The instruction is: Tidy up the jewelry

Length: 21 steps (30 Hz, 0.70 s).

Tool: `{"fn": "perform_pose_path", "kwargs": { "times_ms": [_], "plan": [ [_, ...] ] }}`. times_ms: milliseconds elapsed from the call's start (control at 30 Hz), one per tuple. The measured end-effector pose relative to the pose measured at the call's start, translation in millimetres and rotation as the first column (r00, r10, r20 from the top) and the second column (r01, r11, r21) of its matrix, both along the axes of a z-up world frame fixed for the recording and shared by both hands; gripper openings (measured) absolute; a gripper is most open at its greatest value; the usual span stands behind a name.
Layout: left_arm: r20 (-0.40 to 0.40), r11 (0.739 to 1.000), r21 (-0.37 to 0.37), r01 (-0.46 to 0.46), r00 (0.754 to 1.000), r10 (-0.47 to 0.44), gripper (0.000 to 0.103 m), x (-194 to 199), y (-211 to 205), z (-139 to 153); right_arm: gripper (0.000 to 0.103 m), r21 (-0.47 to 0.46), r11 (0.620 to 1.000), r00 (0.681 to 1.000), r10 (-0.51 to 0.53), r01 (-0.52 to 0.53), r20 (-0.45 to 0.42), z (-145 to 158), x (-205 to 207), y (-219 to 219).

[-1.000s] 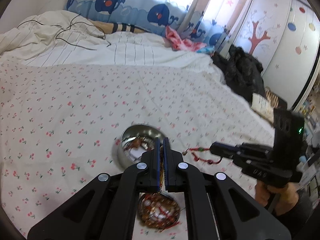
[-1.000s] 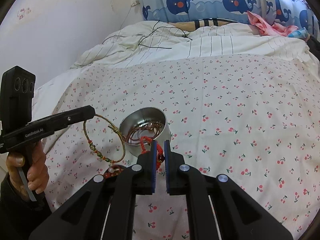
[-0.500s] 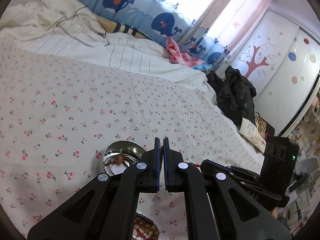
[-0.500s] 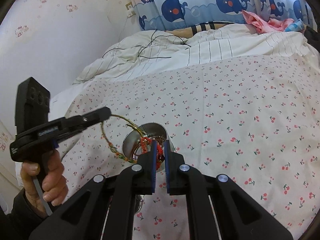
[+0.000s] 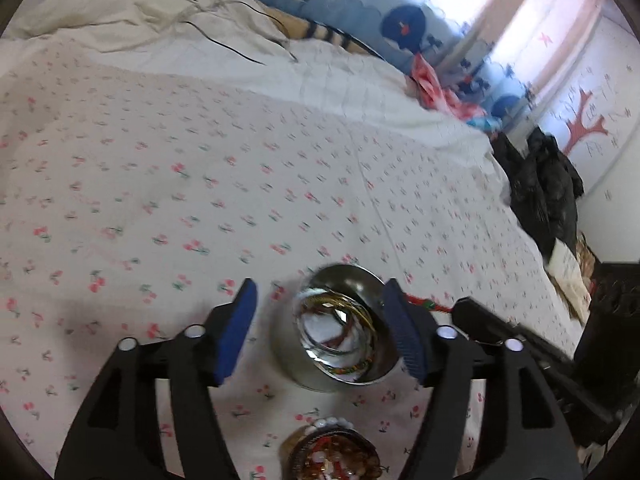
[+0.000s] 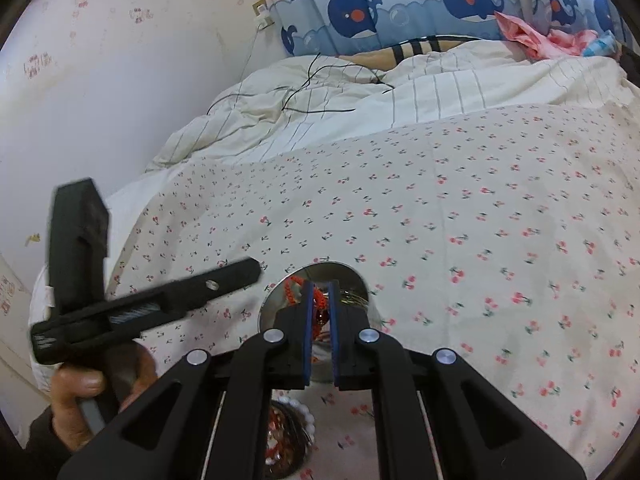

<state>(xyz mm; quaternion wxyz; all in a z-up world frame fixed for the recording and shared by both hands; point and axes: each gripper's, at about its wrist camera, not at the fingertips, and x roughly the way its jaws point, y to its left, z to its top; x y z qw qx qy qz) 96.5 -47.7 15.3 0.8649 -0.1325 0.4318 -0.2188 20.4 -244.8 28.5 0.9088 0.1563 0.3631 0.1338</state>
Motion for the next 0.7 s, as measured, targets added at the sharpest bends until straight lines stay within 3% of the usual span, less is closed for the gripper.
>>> {"fn": "perform_pose_path", "kwargs": {
  "times_ms": [133, 167, 200, 233, 333, 467, 700],
  "plan": [
    [-0.020, 0.998, 0.027, -0.058, 0.998, 0.058, 0.072, 4, 16, 2, 0.008, -0.058, 0.998, 0.999, 0.004, -0.006, -0.039, -15, 17, 17],
    [-0.022, 0.997, 0.045, -0.070, 0.997, 0.071, 0.075, 5, 19, 3, 0.017, -0.082, 0.997, 0.997, 0.007, -0.013, -0.074, -23, 23, 21],
    [-0.021, 0.995, 0.058, -0.077, 0.997, 0.079, 0.076, 6, 22, 2, 0.040, -0.091, 0.996, 0.995, 0.005, -0.014, -0.095, -28, 26, 21],
    [-0.020, 0.994, 0.070, -0.083, 0.996, 0.084, 0.077, 6, 24, 1, 0.047, -0.092, 0.996, 0.995, -0.013, 0.004, -0.097, -32, 25, 20],
    [-0.022, 0.988, 0.118, -0.102, 0.994, 0.105, 0.081, 6, 29, -2, 0.049, -0.112, 0.993, 0.996, -0.038, 0.029, -0.077, -27, 22, 15],
    [-0.009, 0.978, 0.180, -0.107, 0.994, 0.110, 0.084, 4, 32, -4, 0.065, -0.174, 0.983, 0.997, -0.074, 0.067, -0.035, -15, 10, 7],
    [-0.009, 0.966, 0.246, -0.086, 0.996, 0.091, 0.085, -6, 38, -9, 0.071, -0.254, 0.967, 0.994, -0.040, 0.014, -0.098, -27, -10, 1]
  ]
}}
